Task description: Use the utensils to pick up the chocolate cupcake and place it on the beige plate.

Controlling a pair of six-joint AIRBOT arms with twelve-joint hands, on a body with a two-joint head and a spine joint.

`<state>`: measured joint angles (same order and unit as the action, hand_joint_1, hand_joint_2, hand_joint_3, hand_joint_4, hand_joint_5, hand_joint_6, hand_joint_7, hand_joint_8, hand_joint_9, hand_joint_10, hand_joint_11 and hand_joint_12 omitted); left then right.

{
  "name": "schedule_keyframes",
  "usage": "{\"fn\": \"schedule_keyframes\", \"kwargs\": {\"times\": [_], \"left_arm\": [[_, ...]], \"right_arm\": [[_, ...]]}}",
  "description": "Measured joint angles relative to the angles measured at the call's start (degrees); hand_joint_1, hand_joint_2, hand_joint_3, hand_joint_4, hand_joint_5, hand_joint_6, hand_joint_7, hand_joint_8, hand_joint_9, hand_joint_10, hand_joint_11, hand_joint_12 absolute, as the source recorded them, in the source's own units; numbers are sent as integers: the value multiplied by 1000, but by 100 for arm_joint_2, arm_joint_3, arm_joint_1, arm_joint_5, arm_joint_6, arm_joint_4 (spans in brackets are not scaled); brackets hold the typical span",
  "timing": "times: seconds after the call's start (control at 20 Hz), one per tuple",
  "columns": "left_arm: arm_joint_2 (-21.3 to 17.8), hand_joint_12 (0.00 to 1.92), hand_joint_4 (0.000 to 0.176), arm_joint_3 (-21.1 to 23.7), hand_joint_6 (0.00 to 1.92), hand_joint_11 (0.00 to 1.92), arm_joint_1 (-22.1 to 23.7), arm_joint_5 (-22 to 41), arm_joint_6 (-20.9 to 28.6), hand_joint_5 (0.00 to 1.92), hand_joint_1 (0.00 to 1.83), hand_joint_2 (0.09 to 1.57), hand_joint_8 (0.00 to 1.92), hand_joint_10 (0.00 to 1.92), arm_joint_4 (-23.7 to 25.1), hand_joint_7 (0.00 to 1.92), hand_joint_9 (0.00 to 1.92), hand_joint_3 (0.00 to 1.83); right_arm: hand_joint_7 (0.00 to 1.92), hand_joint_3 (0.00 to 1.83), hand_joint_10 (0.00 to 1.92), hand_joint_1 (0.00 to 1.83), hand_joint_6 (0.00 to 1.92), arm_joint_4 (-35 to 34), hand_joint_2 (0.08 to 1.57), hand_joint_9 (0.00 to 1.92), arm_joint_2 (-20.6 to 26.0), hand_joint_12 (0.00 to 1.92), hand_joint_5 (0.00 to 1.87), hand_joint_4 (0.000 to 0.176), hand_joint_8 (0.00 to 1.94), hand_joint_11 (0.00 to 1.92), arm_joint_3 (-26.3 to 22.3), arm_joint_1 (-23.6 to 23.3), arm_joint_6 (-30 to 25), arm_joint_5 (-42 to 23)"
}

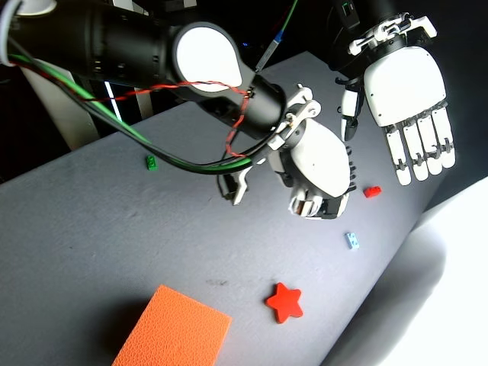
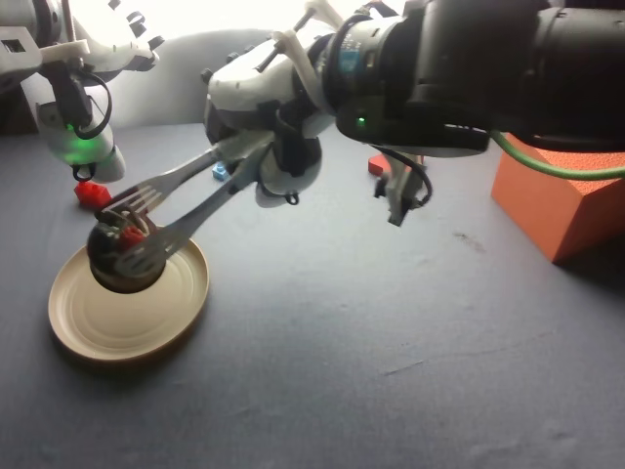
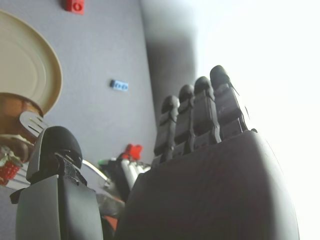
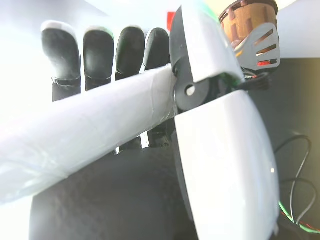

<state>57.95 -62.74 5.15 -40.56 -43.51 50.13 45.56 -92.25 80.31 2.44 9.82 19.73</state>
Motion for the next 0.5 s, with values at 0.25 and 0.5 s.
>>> {"fn": "schedule_keyframes", "kwargs": {"times": [0.25, 0.5], "left_arm": [[0, 120, 0, 0, 3, 0, 0, 22, -2, 82, 514, 1036, 3, 3, 2, 76, 63, 0], [0, 202, 0, 0, 1, 0, 0, 20, 0, 100, 492, 1042, 3, 4, 0, 95, 90, 0]], "right_arm": [[802, 1, 1519, 1338, 1200, -4, 1199, 806, -378, 1670, 760, 0, 1259, 805, 501, 203, -42, -111], [828, 1, 1533, 1343, 1080, 22, 1185, 792, -710, 1750, 825, 0, 1234, 716, 984, 352, -57, -328]]}}
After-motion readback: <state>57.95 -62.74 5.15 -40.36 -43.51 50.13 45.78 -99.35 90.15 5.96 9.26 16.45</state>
